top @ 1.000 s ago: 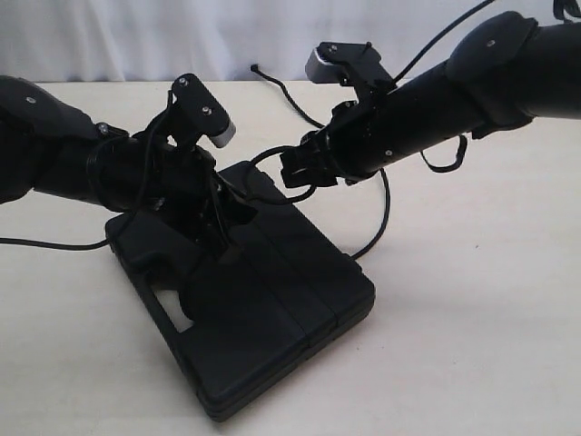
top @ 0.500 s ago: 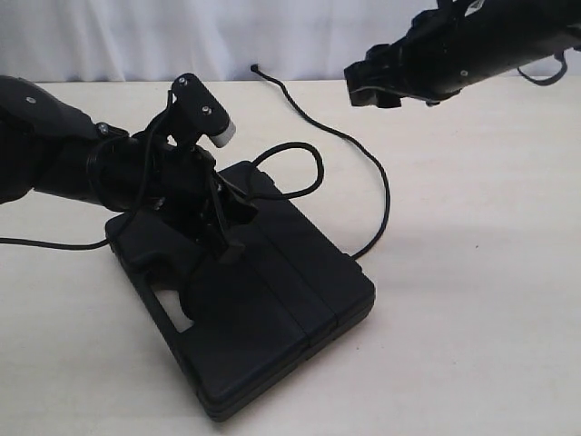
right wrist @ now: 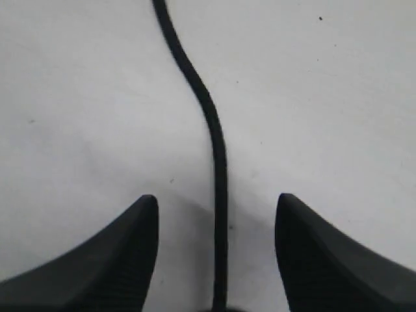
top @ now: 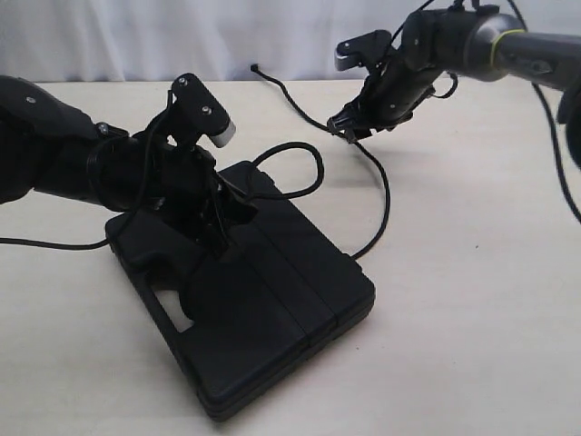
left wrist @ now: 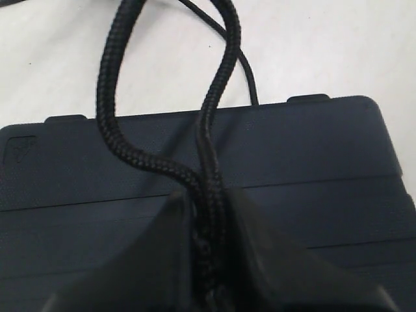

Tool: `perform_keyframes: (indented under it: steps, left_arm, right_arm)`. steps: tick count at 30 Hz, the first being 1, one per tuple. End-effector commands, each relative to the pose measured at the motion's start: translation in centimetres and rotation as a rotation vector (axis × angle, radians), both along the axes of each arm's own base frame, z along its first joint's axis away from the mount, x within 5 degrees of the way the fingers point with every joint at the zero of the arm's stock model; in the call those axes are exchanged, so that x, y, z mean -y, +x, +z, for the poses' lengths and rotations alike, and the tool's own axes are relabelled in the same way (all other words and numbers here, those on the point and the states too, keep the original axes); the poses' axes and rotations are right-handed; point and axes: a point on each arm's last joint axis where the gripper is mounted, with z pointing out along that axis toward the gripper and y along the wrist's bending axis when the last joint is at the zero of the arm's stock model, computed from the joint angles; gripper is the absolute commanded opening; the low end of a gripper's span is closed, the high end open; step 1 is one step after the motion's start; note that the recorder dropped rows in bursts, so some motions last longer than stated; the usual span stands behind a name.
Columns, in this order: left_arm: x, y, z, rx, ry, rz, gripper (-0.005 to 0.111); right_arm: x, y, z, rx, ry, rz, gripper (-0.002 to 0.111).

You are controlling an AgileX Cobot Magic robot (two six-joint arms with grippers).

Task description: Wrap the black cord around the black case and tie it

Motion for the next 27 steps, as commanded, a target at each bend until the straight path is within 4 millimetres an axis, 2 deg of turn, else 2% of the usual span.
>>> perform_keyframes:
  steps: [1, 3, 4, 7, 11, 13, 16, 17, 19, 21, 22, 24, 27]
  left_arm:
    - [0.3, 0.1, 0.4, 0.007, -0.02, 0.004, 0.0]
    - [0.3, 0.1, 0.4, 0.007, -0.02, 0.004, 0.0]
    - [0.3, 0.1, 0.4, 0.007, -0.02, 0.004, 0.0]
    - [0.3, 0.1, 0.4, 0.008, -0.019, 0.006, 0.0]
    - [0.3, 0.1, 0.4, 0.014, -0.013, 0.009, 0.0]
    - [0.2, 0.2, 0.4, 0.02, -0.009, 0.017, 0.0]
    - [0.2, 0.2, 0.4, 0.022, -0.008, 0.019, 0.0]
    - [0.2, 0.2, 0.4, 0.022, -0.008, 0.019, 0.0]
    - [0.2, 0.2, 0.4, 0.022, -0.008, 0.019, 0.0]
    - [0.1, 0.3, 0.4, 0.028, -0.003, 0.027, 0.0]
    - [0.1, 0.3, 0.4, 0.028, -0.003, 0.027, 0.0]
    - [0.1, 0.3, 0.4, 0.028, -0.003, 0.027, 0.0]
    - [0.1, 0.3, 0.4, 0.028, -0.003, 0.027, 0.0]
  right_arm:
    - [0.0, 1.7, -2.8, -0.007, -0.016, -0.032, 0.051]
    - [0.1, 1.8, -3.7, -0.023, -0.022, -0.046, 0.049]
    - [0.1, 1.7, -3.8, -0.035, -0.033, -0.042, 0.043]
    - [0.5, 1.1, -4.0, -0.091, -0.1, -0.021, 0.005]
    - [1.0, 0.0, -1.8, -0.181, -0.161, 0.012, 0.005]
    - [1.1, -2.1, -0.1, -0.275, -0.162, 0.081, 0.005]
    - [1.4, -5.2, 1.8, -0.284, -0.12, 0.101, 0.005]
    - [1.7, -7.0, 1.7, -0.294, -0.112, 0.099, 0.005]
    - [2.3, -9.6, 2.6, -0.272, -0.107, 0.098, 0.005]
    - [3.6, -15.4, 2.8, -0.273, -0.091, 0.066, 0.005]
    - [4.0, -17.0, 2.1, -0.266, -0.102, 0.074, 0.006]
    - [4.7, -18.6, 0.8, -0.209, -0.142, 0.103, 0.012]
    - [4.7, -18.1, 0.6, -0.16, -0.122, 0.075, 0.037]
